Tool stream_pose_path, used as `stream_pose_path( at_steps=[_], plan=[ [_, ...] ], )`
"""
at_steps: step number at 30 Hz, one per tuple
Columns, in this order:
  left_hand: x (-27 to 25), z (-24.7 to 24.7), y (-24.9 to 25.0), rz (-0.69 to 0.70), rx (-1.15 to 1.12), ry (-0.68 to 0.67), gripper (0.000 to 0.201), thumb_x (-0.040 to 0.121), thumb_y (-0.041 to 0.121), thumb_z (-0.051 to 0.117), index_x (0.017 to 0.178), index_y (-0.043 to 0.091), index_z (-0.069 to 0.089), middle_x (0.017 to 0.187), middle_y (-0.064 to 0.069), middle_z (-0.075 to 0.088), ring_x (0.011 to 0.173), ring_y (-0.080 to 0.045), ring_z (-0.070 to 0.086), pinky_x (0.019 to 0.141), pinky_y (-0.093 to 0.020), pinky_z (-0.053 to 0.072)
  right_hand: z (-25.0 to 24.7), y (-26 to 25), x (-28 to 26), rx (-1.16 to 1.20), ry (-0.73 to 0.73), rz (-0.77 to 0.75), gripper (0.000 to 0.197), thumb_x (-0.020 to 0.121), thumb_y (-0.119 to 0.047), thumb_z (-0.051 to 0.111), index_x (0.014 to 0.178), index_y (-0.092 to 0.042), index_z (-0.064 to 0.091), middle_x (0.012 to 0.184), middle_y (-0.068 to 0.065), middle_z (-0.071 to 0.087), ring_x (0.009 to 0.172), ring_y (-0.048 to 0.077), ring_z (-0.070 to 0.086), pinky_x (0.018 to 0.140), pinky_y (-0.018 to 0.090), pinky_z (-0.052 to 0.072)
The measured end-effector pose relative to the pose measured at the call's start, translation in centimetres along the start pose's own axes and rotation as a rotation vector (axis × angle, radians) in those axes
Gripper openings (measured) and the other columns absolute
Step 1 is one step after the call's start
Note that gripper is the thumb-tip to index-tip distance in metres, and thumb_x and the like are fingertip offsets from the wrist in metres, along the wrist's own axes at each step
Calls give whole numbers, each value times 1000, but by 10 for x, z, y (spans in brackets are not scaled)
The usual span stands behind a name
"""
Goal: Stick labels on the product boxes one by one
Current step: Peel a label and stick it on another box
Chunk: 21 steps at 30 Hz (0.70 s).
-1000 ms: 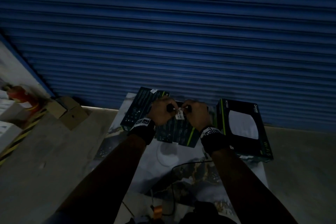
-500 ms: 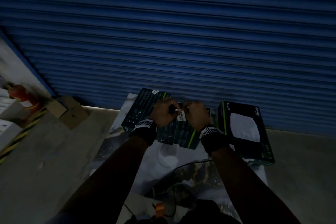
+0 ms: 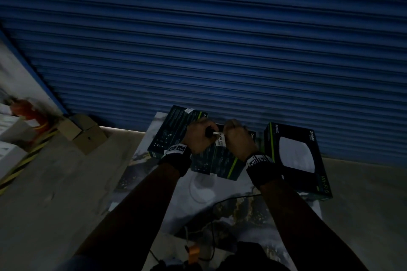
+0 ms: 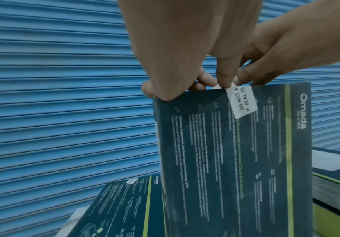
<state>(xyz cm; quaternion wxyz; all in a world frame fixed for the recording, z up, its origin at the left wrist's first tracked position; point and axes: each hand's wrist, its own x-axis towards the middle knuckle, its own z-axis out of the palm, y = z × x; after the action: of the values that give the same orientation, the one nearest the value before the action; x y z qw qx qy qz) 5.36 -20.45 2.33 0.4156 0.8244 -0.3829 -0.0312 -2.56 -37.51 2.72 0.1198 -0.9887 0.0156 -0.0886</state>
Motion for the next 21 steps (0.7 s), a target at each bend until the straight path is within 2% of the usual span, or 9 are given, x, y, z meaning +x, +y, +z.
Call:
stream_pose_path(
  at_steps=[2, 4, 6, 10, 13, 17, 18, 21],
  plan=[
    [0, 1, -2, 18, 10, 18, 16, 84, 20, 78, 98, 16, 71, 101, -6, 63, 93, -23, 62, 84, -41, 53, -4, 1, -1, 86, 37, 11, 25, 75, 9, 69, 95, -3, 61, 97, 21, 60, 82, 37, 62, 74, 48, 57],
    [0, 2, -4, 27, 18, 32, 16, 84, 17, 79, 98, 17, 71, 101, -5, 63, 93, -22, 62, 84, -41, 53, -11, -1, -5, 102, 92, -5, 14, 80, 7, 66, 91, 0, 65, 96, 20, 64, 83, 36, 63, 74, 43, 56],
    [-1, 2, -3, 21, 21, 36, 17, 84, 18, 79, 99, 17, 71, 102, -5, 63, 94, -22, 62, 85, -39, 53, -13, -1, -10, 71, 112, -46, 10, 82, 4, 63, 90, 3, 69, 95, 21, 68, 84, 37, 65, 74, 43, 56],
    [-1, 2, -3, 32, 8, 54, 17, 86, 17, 79, 100, 14, 71, 105, -6, 64, 96, -21, 62, 85, -35, 53, -4, 0, -11, 72, 141, -41, 14, 86, -1, 59, 83, -6, 72, 95, 14, 71, 86, 32, 66, 80, 41, 55],
    [-1, 3, -3, 32, 14, 57, 17, 85, 18, 78, 100, 13, 72, 104, -7, 65, 96, -23, 63, 86, -37, 53, -1, 0, -10, 56, 123, -31, 14, 86, 1, 61, 85, -7, 73, 95, 12, 70, 86, 29, 65, 77, 38, 55],
    [-1, 3, -1, 16, 21, 55, 19, 83, 22, 76, 99, 12, 73, 104, -9, 65, 96, -25, 64, 86, -36, 52, -4, -2, -7, 16, 117, -32, 10, 82, 3, 67, 86, -6, 67, 93, 11, 64, 80, 27, 63, 58, 32, 53],
    [-1, 3, -1, 12, 23, 54, 18, 83, 21, 77, 98, 12, 73, 104, -8, 65, 96, -25, 64, 85, -36, 52, -4, -3, -5, -8, 114, -40, 10, 81, 1, 71, 88, -5, 66, 95, 12, 63, 81, 28, 63, 57, 31, 52],
    [0, 3, -1, 15, 17, 44, 18, 80, 22, 75, 96, 14, 72, 102, -8, 65, 94, -26, 63, 84, -37, 51, -3, -5, 2, -46, 72, -60, 29, 73, -2, 81, 99, 1, 67, 105, 18, 62, 94, 35, 63, 67, 38, 58]
  ],
)
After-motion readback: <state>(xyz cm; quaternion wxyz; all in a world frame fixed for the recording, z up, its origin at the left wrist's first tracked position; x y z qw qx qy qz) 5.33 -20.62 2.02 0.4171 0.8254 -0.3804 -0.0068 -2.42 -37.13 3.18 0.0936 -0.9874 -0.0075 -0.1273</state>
